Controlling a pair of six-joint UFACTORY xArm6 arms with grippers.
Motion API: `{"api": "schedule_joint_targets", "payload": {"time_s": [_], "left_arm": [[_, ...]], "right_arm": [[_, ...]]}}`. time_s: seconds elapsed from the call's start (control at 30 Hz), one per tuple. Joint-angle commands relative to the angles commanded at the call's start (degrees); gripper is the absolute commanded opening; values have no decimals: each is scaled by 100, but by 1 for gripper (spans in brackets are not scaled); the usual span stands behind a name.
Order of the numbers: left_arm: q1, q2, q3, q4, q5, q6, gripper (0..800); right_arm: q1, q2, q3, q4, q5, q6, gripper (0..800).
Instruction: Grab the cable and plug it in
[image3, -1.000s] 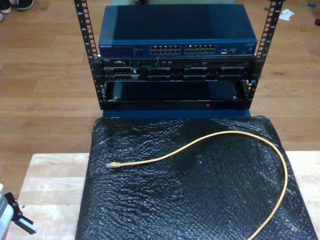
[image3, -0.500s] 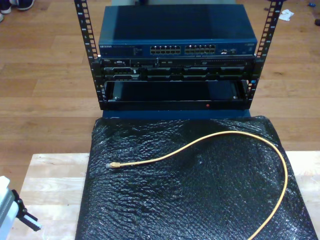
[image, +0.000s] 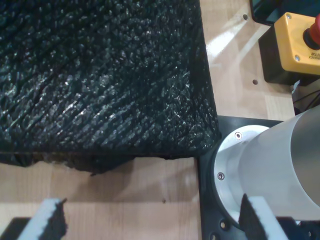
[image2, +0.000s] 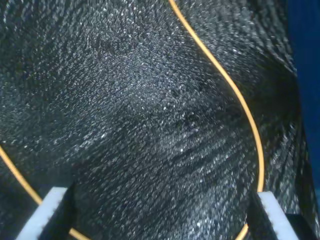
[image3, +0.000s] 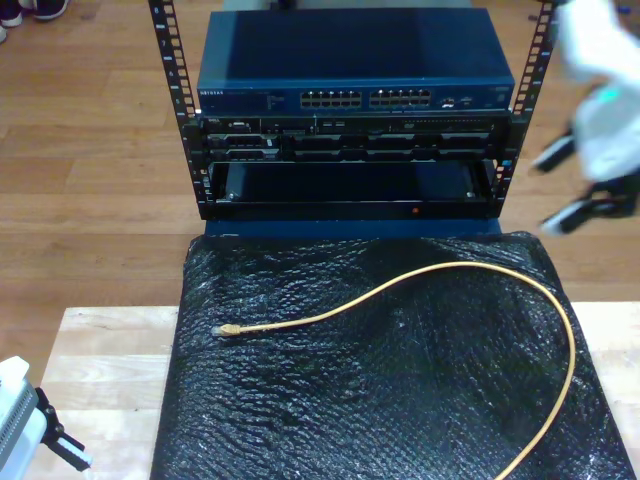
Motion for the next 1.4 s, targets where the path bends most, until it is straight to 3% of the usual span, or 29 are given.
{"api": "schedule_joint_targets", "payload": {"time_s": [0.33,0.67,1.03,1.4], "left_arm": [[0,26,9,0,-35,9,800],[0,35,9,0,-35,9,800],[0,70,9,0,-26,-9,800],[0,79,9,0,-18,-18,800]], "right_arm": [[1591,686,220,-527,-1178,897,792],[2593,1398,114,-1591,-2040,2198,793],[3323,2435,-308,-1785,-2567,2743,793],[3886,3516,-1310,-2391,-2593,2857,749]]}}
